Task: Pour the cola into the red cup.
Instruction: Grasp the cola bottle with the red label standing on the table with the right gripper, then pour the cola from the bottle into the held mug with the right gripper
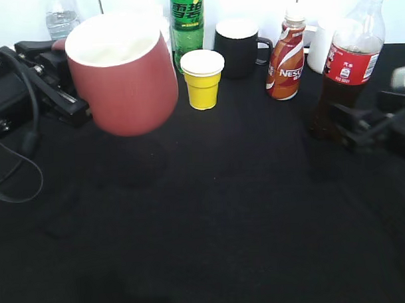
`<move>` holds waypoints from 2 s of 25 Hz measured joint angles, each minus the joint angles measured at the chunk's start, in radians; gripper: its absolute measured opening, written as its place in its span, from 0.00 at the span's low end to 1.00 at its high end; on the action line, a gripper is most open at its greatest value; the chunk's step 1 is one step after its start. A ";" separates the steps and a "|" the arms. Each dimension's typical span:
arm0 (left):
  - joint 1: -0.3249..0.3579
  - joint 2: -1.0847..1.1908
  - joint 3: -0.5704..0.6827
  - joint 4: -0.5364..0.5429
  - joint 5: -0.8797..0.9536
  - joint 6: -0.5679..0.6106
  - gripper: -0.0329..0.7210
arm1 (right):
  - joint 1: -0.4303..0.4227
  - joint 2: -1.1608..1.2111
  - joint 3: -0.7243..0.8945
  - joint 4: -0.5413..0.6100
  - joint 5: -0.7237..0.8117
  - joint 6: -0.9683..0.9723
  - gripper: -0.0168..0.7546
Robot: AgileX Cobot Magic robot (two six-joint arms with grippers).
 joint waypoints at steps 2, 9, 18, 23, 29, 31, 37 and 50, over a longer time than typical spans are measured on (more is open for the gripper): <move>0.000 0.000 0.000 0.000 0.001 0.000 0.15 | 0.000 0.064 -0.059 0.017 -0.005 0.007 0.89; 0.000 0.000 0.000 0.000 0.004 0.000 0.15 | 0.000 0.258 -0.262 0.015 -0.016 0.012 0.87; 0.000 0.000 0.000 0.000 0.004 0.000 0.15 | 0.000 0.313 -0.306 -0.023 -0.076 0.014 0.59; 0.000 0.000 0.000 0.041 0.006 0.000 0.15 | 0.000 0.315 -0.306 -0.026 -0.146 0.014 0.59; -0.009 0.009 0.000 0.055 0.014 0.000 0.15 | 0.000 0.186 -0.248 -0.089 -0.147 0.015 0.59; -0.045 0.043 -0.014 0.057 0.020 0.000 0.15 | 0.000 0.073 -0.225 -0.180 -0.098 0.016 0.59; -0.184 0.171 -0.171 0.078 0.023 -0.024 0.15 | 0.000 -0.138 -0.223 -0.476 -0.040 0.011 0.59; -0.223 0.201 -0.271 0.175 0.108 -0.042 0.15 | 0.000 -0.142 -0.248 -0.392 -0.132 -0.644 0.58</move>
